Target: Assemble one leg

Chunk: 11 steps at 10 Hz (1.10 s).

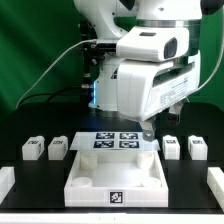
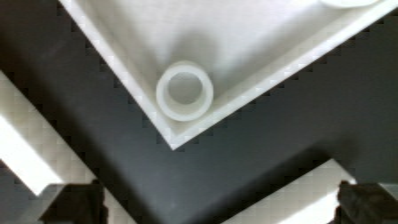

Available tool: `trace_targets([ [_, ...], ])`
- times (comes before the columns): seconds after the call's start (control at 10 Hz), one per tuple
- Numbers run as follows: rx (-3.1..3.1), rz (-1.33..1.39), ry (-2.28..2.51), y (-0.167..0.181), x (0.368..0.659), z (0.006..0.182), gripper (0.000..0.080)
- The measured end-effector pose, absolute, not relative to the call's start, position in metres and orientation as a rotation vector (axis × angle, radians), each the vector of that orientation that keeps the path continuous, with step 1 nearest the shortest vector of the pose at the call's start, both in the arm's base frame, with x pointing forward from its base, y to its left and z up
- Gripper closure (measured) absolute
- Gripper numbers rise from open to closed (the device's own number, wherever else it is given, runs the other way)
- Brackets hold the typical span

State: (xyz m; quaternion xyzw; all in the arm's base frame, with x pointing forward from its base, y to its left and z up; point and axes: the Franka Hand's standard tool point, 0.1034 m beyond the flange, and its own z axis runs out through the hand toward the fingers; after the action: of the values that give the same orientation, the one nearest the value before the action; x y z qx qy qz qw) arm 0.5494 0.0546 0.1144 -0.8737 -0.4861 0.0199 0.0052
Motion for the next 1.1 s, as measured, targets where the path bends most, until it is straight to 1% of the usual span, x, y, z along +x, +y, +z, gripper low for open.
trace_targets([
  [0.2, -2.527, 0.051, -1.868, 0.047, 0.529, 0.111, 0.0150],
  [0.3, -2.366, 0.040, -2.071, 0.037, 0.520, 0.109, 0.0150],
  [0.4, -2.205, 0.025, -2.250, 0.030, 0.518, 0.108, 0.0150],
  [0.5, -2.114, 0.029, -2.335, 0.029, 0.518, 0.107, 0.0150],
  [0.8, -2.101, 0.031, -2.346, 0.029, 0.518, 0.107, 0.0150],
  [0.9, -2.096, 0.019, -2.358, 0.026, 0.516, 0.103, 0.0150],
  [1.0, -2.098, 0.011, -2.362, 0.016, 0.500, 0.090, 0.0150],
  [1.1, -2.080, 0.017, -2.373, 0.003, 0.469, 0.072, 0.0150],
])
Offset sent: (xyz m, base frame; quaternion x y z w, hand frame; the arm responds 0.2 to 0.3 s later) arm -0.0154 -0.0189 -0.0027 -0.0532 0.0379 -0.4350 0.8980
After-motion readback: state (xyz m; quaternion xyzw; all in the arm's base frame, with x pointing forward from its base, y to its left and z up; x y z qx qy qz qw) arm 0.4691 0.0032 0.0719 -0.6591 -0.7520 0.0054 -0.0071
